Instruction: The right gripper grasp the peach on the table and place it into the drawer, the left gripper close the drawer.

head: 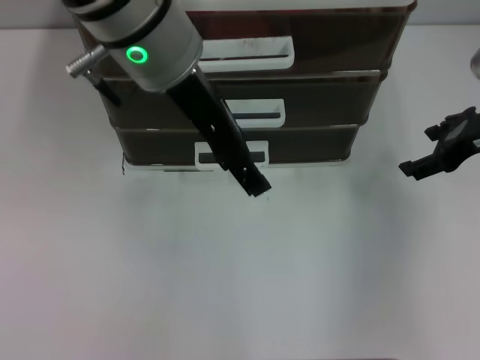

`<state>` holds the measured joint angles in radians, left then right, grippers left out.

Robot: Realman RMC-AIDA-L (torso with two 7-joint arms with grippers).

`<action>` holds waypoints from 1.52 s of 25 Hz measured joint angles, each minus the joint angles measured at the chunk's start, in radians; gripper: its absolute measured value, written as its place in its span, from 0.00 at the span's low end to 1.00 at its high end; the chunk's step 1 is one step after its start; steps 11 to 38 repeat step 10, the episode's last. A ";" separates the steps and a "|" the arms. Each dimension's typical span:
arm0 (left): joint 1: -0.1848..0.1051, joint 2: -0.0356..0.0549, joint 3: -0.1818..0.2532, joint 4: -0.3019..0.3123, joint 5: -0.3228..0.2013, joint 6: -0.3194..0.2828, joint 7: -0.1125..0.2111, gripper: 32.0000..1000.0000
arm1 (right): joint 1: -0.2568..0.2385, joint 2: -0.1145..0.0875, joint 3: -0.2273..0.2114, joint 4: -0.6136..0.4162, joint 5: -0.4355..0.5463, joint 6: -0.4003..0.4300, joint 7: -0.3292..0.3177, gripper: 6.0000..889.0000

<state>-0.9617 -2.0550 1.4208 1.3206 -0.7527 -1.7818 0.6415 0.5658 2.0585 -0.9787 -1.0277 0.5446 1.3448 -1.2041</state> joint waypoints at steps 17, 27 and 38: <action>0.017 -0.0006 0.018 0.043 -0.030 -0.020 -0.027 0.88 | -0.005 0.000 0.000 0.000 0.000 0.000 -0.004 0.97; 0.017 -0.0006 0.018 0.043 -0.030 -0.020 -0.027 0.88 | -0.005 0.000 0.000 0.000 0.000 0.000 -0.004 0.97; 0.017 -0.0006 0.018 0.043 -0.030 -0.020 -0.027 0.88 | -0.005 0.000 0.000 0.000 0.000 0.000 -0.004 0.97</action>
